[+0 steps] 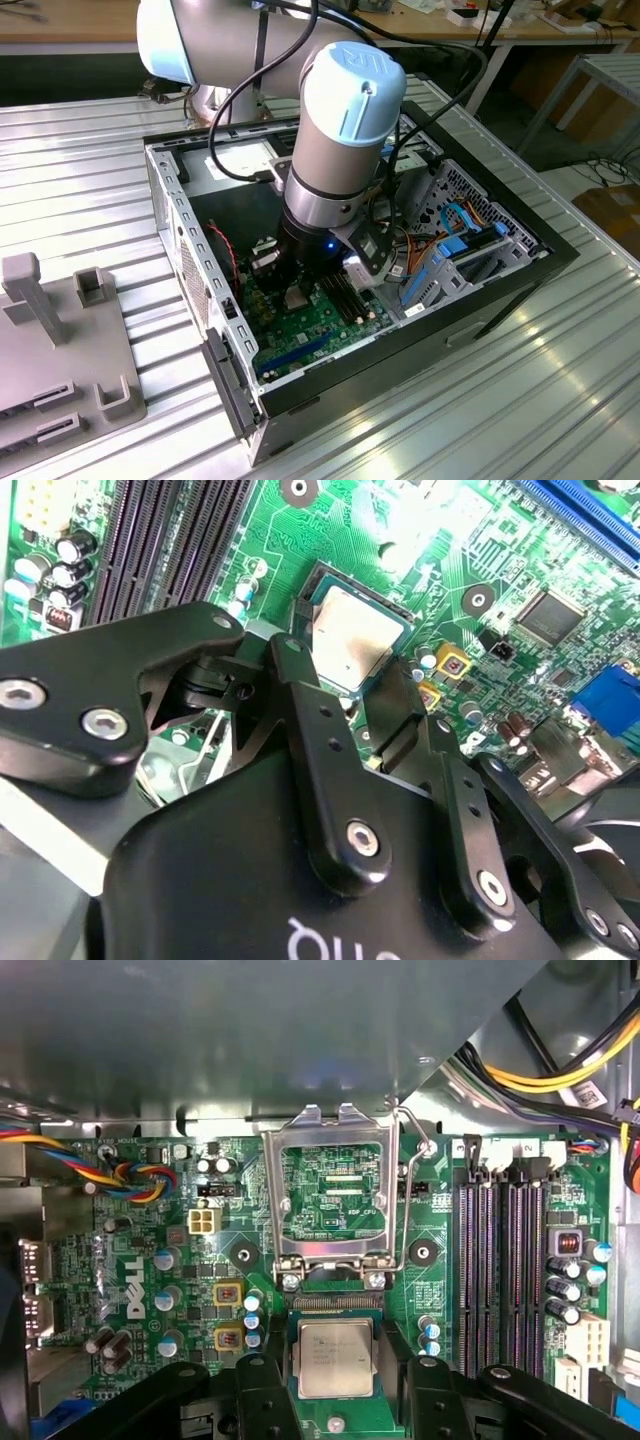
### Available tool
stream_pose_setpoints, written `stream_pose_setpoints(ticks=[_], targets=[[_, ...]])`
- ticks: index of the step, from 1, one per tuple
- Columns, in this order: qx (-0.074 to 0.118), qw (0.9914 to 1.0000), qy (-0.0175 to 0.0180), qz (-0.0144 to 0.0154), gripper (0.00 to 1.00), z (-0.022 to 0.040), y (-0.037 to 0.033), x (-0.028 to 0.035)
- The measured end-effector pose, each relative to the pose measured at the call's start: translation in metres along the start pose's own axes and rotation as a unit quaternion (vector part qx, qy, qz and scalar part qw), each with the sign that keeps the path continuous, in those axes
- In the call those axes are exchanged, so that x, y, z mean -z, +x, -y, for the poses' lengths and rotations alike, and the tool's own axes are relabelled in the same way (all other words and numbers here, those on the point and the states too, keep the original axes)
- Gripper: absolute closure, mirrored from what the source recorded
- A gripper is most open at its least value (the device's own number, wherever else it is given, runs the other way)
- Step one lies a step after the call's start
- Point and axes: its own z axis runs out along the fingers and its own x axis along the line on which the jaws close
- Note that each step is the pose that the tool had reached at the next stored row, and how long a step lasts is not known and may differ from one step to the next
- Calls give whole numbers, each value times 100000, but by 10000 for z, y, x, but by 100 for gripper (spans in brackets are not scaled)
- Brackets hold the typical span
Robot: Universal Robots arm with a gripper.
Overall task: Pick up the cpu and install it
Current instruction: 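Place the cpu into insertion slot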
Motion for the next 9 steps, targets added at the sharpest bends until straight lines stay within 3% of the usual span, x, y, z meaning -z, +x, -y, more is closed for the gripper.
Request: stream_pose_setpoints(ticks=[9], targets=[[211, 100000, 6, 0, 54, -14, -2, -11]])
